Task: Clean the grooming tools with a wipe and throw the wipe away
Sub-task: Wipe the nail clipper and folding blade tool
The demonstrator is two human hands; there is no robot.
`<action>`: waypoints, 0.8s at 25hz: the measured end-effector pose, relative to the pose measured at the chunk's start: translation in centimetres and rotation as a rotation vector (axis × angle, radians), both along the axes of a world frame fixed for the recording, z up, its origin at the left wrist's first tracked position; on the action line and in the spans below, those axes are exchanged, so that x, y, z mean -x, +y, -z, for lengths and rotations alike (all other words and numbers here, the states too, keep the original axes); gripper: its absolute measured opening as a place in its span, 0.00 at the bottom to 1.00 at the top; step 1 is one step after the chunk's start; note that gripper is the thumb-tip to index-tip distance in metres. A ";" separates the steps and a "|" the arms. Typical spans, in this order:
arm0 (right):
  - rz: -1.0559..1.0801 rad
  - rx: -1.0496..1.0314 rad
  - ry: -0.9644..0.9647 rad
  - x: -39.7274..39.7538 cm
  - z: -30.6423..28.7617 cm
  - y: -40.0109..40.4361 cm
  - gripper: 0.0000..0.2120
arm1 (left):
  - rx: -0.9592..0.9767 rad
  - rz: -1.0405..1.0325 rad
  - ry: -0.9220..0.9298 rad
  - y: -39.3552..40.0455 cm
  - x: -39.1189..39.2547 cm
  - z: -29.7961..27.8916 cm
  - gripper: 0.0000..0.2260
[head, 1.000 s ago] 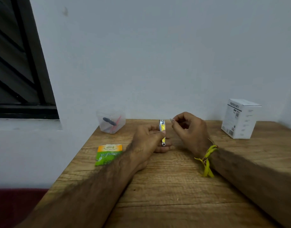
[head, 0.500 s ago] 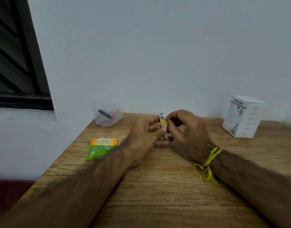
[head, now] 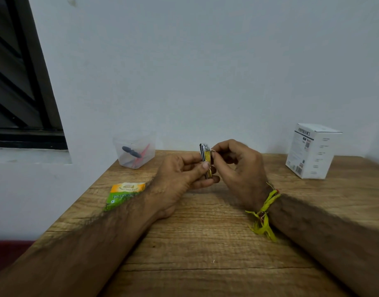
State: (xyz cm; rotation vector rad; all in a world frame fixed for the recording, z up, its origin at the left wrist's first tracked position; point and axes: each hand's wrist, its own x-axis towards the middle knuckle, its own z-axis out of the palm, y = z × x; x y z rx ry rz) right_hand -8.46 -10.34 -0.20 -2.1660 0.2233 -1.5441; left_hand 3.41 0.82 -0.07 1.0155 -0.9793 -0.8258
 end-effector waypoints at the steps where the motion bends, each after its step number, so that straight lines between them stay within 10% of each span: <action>1: -0.004 0.004 -0.004 0.0 0.0 0.0 0.03 | 0.002 0.015 -0.009 0.0 0.0 0.1 0.10; 20: 0.093 0.203 0.057 0.3 -0.4 0.4 0.05 | -0.010 0.008 -0.059 0.0 -0.2 0.2 0.13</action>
